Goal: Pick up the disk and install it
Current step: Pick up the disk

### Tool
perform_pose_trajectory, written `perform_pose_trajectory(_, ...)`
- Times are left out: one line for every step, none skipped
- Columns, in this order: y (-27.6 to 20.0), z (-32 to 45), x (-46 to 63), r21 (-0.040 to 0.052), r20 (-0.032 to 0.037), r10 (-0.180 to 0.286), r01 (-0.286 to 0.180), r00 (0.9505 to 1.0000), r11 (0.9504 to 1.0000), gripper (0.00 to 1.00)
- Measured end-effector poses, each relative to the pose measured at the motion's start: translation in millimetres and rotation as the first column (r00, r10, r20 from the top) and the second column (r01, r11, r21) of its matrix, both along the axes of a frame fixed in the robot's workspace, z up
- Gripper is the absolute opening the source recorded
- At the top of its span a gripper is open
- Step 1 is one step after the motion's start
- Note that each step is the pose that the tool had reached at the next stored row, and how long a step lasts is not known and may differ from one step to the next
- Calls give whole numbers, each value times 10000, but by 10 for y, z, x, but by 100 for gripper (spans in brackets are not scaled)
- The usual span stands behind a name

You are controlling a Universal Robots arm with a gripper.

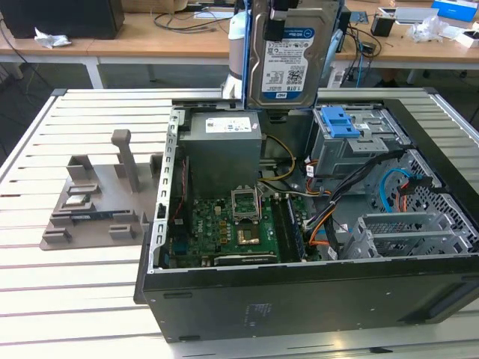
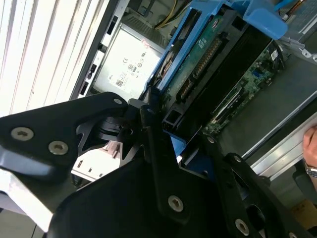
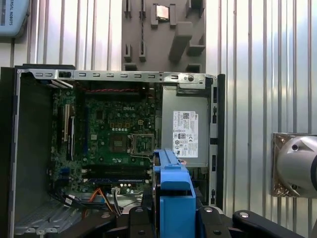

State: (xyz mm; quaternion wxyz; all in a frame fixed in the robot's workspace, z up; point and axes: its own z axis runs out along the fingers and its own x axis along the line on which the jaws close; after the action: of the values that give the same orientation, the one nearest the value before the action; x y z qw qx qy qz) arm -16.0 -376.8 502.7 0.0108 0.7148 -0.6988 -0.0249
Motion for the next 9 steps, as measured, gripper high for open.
perform_pose_trajectory(-10, 0, 1, 0, 0, 0, 0, 10000, 10000, 37)
perform_pose_trajectory(-23, 0, 2, 0, 0, 0, 0, 10000, 10000, 37)
perform_pose_trajectory(-33, 0, 3, -1, -1, 0, 0, 10000, 10000, 37)
perform_pose_trajectory(-55, -1, 4, -1, 0, 0, 0, 10000, 10000, 37)
perform_pose_trajectory(-70, -2, 6, 0, 0, 0, 0, 10000, 10000, 37)
perform_pose_trajectory(-80, -2, 6, 0, 0, 0, 0, 10000, 10000, 37)
perform_pose_trajectory(-90, -2, 7, 0, 0, 0, 0, 10000, 10000, 37)
perform_pose_trajectory(-109, -2, 9, 0, 0, 0, 0, 10000, 10000, 37)
perform_pose_trajectory(-116, -2, 9, 0, 0, 0, 0, 10000, 10000, 37)
